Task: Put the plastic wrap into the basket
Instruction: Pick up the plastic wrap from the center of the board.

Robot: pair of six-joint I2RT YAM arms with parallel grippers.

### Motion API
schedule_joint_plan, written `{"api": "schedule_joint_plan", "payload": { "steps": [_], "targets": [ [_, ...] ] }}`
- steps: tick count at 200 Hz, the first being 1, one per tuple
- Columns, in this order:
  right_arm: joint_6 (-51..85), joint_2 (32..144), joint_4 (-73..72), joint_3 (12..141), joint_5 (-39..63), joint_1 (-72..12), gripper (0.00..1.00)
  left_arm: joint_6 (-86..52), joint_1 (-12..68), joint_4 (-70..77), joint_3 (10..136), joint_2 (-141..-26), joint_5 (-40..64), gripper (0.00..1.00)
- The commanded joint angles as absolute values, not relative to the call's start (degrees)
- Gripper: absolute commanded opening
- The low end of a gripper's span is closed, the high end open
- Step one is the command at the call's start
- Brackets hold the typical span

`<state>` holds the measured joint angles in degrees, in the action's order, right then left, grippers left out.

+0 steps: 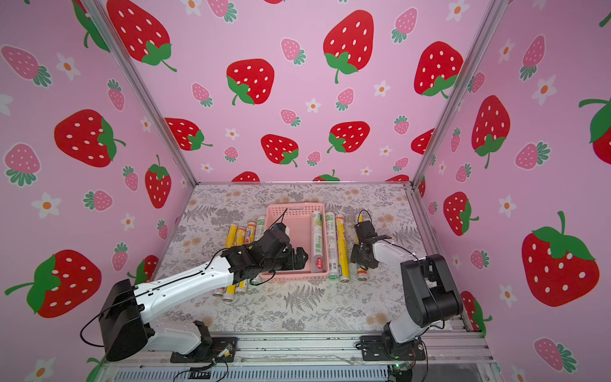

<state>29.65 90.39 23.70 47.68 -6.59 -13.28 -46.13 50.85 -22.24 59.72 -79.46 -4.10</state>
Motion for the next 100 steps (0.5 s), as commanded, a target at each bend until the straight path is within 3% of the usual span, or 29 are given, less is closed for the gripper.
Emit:
{"api": "schedule_joint_plan", "payload": {
  "steps": [1,31,100],
  "targets": [
    [30.7,88.0,24.6,47.0,-10.6,-13.2,0.45,-45.0,50.7,-23.6,62.7,-78.3,-5.4,0.97],
    [30.3,82.0,25.5,46.3,-11.6,-13.2,0.33,-44.2,50.7,-23.6,61.8,-74.1,-8.6,0.97],
    [32.0,70.3,36.6,56.4,-6.1,-16.6,0.30,-38.9,47.5,-26.6,68.8,-73.0,-9.0,1.00]
  ]
}}
